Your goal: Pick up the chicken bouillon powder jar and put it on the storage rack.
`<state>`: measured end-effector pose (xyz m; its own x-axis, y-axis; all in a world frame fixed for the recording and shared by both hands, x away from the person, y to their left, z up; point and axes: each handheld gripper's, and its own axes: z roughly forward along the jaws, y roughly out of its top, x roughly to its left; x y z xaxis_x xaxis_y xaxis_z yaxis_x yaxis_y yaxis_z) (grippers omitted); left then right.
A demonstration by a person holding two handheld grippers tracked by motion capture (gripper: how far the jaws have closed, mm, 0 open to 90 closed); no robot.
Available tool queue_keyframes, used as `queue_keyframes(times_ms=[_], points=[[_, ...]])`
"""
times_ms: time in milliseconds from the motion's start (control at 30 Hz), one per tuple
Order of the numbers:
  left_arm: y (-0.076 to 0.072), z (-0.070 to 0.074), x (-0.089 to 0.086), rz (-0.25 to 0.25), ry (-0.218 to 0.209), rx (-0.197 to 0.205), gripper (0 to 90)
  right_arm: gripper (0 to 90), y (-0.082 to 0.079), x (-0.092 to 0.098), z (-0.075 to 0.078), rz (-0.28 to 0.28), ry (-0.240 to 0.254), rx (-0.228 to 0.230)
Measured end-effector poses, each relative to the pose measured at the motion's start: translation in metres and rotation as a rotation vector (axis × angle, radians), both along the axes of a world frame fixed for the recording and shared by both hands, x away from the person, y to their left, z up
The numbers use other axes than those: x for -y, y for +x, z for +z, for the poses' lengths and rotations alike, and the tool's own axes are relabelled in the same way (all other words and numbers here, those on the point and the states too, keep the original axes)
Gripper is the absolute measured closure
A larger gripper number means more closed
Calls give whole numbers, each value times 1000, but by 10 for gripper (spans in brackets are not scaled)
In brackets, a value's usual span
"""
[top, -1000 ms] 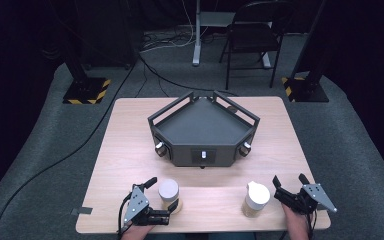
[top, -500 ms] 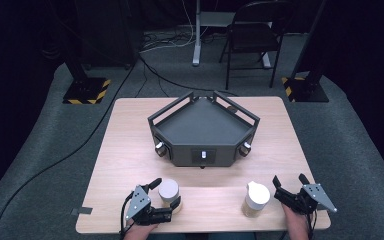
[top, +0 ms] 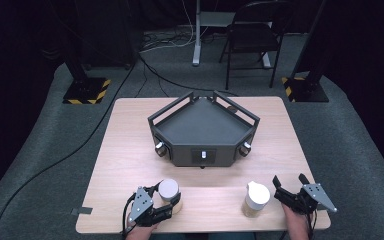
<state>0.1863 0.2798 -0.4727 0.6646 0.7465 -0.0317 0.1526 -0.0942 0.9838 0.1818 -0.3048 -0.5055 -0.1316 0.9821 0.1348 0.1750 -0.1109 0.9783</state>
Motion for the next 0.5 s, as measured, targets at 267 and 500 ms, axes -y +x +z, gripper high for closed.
queue_keyframes(times_ms=[267, 500], points=[[3, 9, -1, 16, -19, -37, 333, 4, 0, 1, 0, 1, 3, 2], [1, 26, -4, 6, -10, -1, 332, 3, 0, 1, 0, 3, 4, 3]])
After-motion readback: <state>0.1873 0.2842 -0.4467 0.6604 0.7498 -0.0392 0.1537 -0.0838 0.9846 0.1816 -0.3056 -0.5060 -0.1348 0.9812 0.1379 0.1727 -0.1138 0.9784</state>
